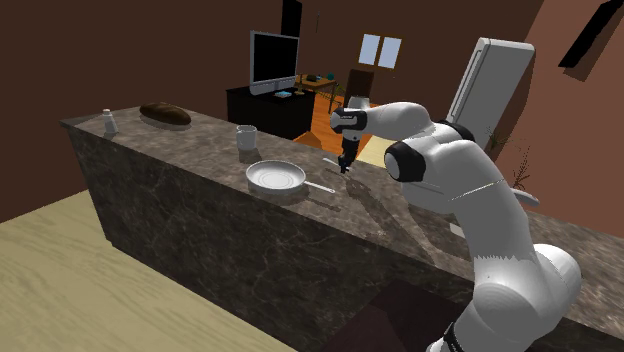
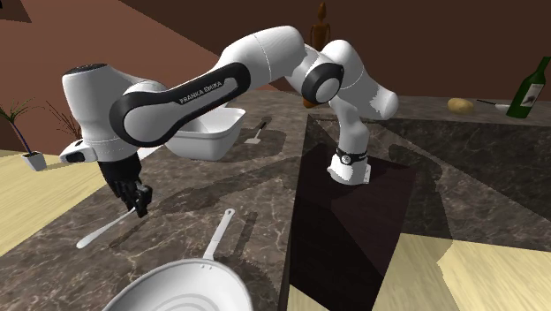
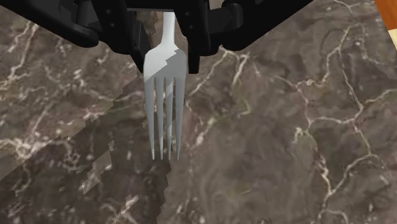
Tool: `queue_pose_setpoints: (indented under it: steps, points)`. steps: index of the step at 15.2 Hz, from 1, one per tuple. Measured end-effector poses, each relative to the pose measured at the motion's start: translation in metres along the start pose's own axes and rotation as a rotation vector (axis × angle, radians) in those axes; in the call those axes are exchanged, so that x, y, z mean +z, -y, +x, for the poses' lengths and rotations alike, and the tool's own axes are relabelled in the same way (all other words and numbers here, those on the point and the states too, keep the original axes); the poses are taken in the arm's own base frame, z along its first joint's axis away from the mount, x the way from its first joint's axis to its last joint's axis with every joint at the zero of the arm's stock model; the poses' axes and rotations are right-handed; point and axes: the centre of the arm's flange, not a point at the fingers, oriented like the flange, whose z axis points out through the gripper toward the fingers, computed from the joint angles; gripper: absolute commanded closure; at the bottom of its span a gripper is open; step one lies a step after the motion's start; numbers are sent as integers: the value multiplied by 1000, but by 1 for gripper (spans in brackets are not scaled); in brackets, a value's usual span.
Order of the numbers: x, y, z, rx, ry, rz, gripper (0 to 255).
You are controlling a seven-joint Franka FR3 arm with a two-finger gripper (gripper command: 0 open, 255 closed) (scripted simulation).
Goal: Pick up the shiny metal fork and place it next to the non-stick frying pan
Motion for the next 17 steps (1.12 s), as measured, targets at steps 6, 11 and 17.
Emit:
queue_pose_setpoints:
  steps: [6,11,17]
  points:
    - [0,0,0,0,0,0,0]
    - [-45,-1,-1,0,-2,-1,0]
    - [-50,0,0,0,0,0,0]
